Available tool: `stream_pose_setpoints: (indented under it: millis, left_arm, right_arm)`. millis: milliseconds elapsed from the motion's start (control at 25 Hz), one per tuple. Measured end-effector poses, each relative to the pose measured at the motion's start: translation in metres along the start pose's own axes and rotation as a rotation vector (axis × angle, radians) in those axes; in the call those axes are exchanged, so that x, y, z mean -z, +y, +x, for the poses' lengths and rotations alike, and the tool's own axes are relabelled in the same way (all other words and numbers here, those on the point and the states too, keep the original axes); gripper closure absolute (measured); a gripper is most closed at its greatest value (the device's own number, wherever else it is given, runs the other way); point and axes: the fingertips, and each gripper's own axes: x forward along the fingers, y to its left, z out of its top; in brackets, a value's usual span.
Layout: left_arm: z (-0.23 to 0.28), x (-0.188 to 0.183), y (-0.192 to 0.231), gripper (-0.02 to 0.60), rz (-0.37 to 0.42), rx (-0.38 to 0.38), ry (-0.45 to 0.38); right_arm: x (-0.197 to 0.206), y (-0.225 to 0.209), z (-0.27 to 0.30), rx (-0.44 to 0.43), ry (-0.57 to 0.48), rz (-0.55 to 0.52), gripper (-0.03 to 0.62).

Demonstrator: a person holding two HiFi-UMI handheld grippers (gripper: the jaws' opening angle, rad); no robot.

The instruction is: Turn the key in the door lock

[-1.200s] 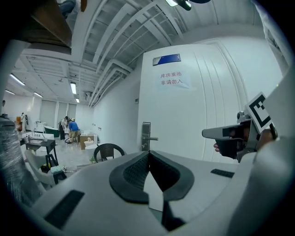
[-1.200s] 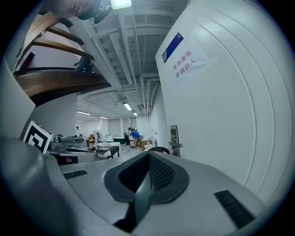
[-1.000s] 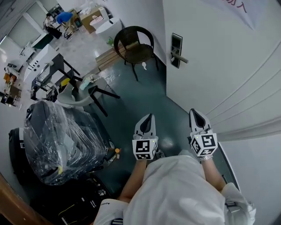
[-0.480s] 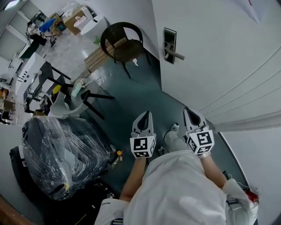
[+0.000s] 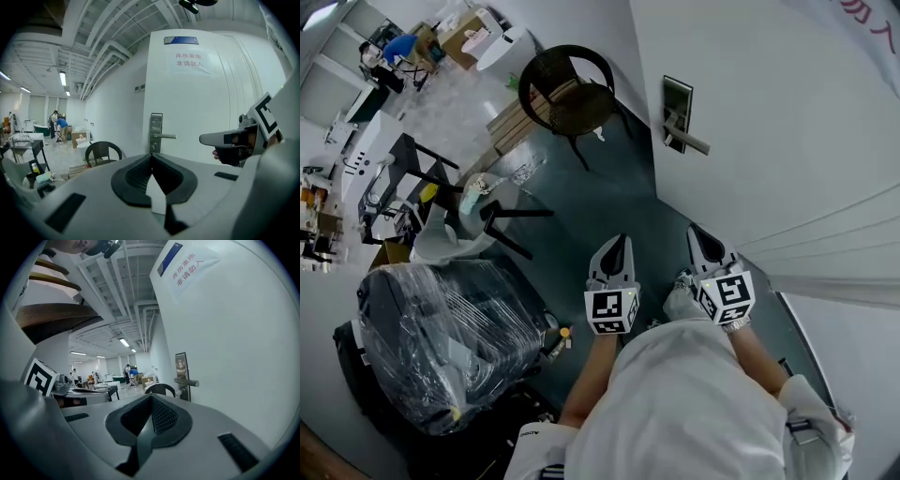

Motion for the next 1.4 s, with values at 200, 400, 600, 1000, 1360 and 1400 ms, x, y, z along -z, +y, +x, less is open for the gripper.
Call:
stream_pose_setpoints:
  millis: [200,400,600,1000,1360,1400]
  left_arm:
    - [0.044,-0.02,0.0,0.574,0.02,0.002,-0.021]
    - [0.073,-0.03,-0.008,0.574,0.046,-0.004,-0.023]
    - [0.096,-0.032,-0.013,0.574,0.062,0.013,-0.006]
    - [0.156,-0.036,-0.01,0.574,0.082,0.158,0.003]
    - [0.208,-0.033,-0.005,0.574,0.137,0.342,0.054]
    - [0.212,-0.032,-0.005,0.574,0.142,0.368,0.064]
  right_arm:
    - [-0.013,-0.029,0.028,-0.013,-0.006,-0.004,0.602]
    - [-0.022,-0.057,0.043,-0.008,-0.019,-0.008,0.602]
    - [-0.027,-0.078,0.053,0.015,-0.02,0.003,0.602]
    - [-0.017,-0.118,0.049,0.223,0.006,0.037,0.602]
    - [-0.031,-0.12,0.055,0.403,-0.006,0.052,0.602]
    - [-0.031,-0.118,0.056,0.421,-0.005,0.055,0.602]
